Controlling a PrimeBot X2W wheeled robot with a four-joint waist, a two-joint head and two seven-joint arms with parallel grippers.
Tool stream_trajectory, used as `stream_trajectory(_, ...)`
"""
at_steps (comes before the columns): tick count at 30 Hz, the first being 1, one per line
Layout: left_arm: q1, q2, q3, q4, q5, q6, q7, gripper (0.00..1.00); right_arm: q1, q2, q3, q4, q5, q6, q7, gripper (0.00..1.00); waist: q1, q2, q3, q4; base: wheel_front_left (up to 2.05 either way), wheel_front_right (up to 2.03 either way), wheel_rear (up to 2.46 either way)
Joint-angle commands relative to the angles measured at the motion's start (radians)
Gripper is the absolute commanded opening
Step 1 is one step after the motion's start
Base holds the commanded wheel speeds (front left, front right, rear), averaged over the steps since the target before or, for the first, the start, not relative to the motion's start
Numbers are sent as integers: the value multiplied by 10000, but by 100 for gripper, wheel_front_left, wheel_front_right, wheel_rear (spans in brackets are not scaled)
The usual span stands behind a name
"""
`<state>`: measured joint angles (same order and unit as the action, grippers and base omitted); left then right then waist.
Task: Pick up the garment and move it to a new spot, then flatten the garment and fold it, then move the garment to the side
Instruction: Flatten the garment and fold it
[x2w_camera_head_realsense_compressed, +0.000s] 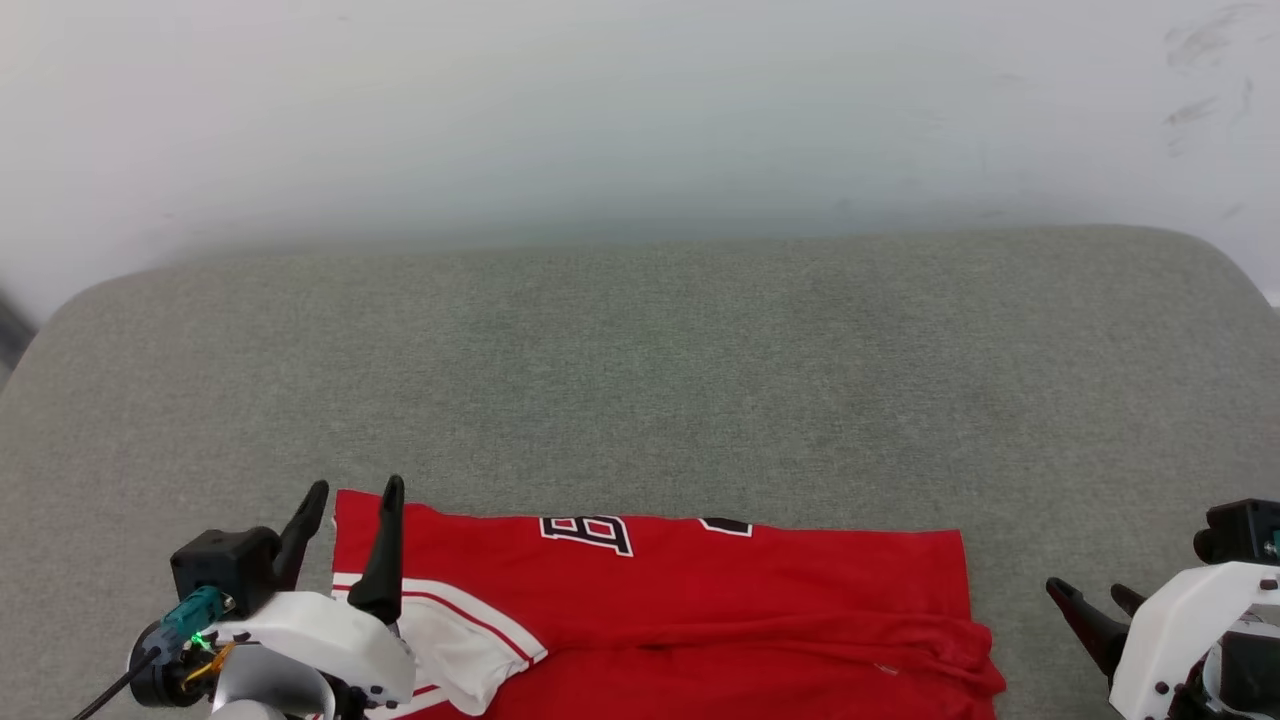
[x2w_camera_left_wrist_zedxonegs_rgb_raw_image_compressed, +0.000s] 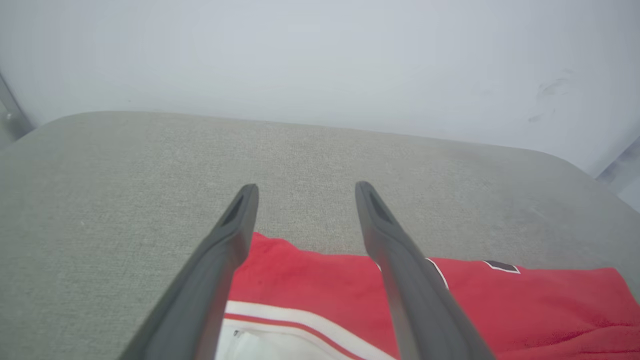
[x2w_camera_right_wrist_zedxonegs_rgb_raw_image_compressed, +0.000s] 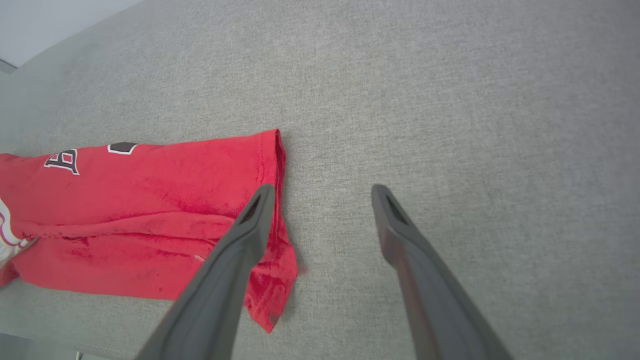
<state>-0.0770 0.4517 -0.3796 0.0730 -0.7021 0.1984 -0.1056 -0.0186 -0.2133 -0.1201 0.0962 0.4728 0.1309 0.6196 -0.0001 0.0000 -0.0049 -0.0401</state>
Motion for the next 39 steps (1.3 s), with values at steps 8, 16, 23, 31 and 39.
stream_trajectory(8, -354, -147, 120, -803, 1249, 452, -1398, 100, -368, 262, -8, 284, -250, -4, 1749, 100, 1, 0, 578, 735, 0, 0, 0)
stream_trajectory(16, -751, -250, 57, -950, 1805, 106, -1555, 100, -825, 744, 397, 1754, -109, -4, 2077, 100, 1, 0, 1326, 1232, 0, 0, 0)
stream_trajectory(23, -852, -277, -162, -805, 1948, -18, -1546, 100, -858, 1150, 1259, 2798, 352, 25, 2273, 0, 1, 0, 1375, 1340, 0, 0, 0)
stream_trajectory(31, -557, -177, -232, -684, 1937, 119, -1460, 100, -1337, 469, 1339, 2151, 230, 9, 1936, 0, 1, 0, 865, 1081, 0, 0, 0)
stream_trajectory(39, -228, -154, -226, -745, 1836, 320, -1314, 100, -1467, -176, 814, 2054, 124, -7, 1883, 0, 1, 0, 449, 668, 0, 0, 0)
